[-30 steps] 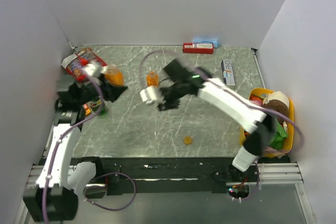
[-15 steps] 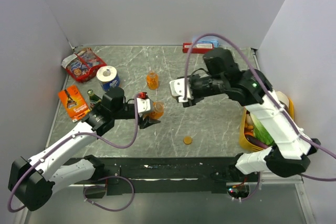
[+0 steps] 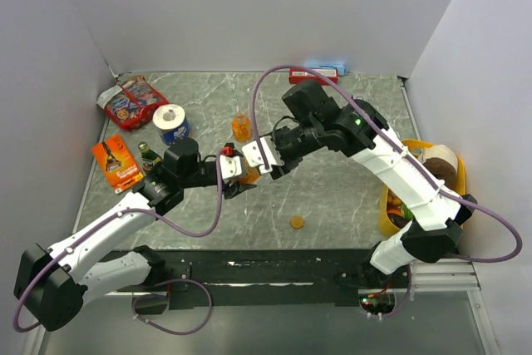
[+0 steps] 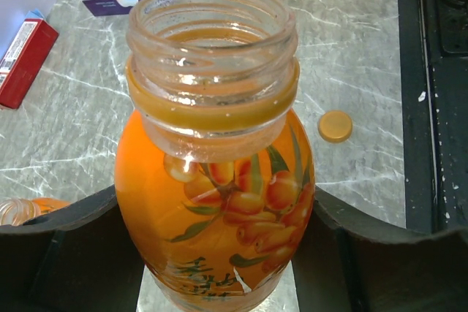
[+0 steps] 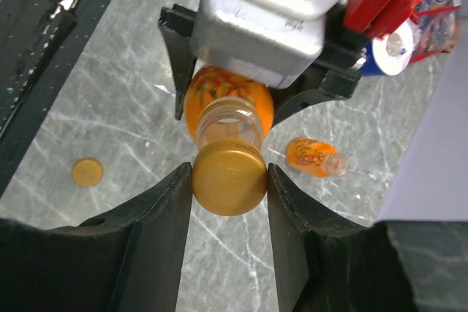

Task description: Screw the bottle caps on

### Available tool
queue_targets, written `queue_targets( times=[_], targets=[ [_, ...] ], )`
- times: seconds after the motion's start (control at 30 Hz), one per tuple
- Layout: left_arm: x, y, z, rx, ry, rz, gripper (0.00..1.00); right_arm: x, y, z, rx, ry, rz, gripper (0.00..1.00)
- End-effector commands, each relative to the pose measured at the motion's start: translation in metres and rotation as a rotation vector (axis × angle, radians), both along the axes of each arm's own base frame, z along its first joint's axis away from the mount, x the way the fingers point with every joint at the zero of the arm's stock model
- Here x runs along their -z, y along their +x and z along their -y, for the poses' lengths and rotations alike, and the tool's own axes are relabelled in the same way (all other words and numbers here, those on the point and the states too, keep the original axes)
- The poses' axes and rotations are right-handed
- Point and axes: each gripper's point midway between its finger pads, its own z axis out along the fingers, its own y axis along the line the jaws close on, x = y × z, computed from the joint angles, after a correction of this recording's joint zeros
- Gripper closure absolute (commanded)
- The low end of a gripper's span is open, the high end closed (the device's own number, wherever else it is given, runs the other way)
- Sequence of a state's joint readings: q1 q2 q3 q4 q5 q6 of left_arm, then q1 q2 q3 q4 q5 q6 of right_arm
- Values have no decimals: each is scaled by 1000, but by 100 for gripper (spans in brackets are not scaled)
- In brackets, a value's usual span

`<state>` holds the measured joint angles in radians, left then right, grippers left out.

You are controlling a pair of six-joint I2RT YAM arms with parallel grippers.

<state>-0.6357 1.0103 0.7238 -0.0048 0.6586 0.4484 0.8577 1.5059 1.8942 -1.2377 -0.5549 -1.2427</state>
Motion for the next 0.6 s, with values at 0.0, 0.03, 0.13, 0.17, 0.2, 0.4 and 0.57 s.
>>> queue_targets(
  times=[0.0,0.03,0.13,0.17,0.2,0.4,0.57],
  targets=[
    [-30,6,6,10,-44,83,99,-6,1,-13,-22,48,37,68],
    [-30,5,6,13,-46,81,99,-7,1,-14,-23,49,35,67],
    [-35,5,7,16,-57,85,99,-5,0,-16,-24,45,23,67],
    [-37,5,8,15,-63,88,99,-3,0,-16,-28,37,18,67],
    [-38,5,8,12,-67,86,99,-3,-1,-16,-33,34,19,67],
    [-44,6,9,19,-78,116,99,3,1,-18,-25,16,2,66],
    [-48,5,9,15,-90,111,99,4,4,-22,-24,18,3,66]
  ],
)
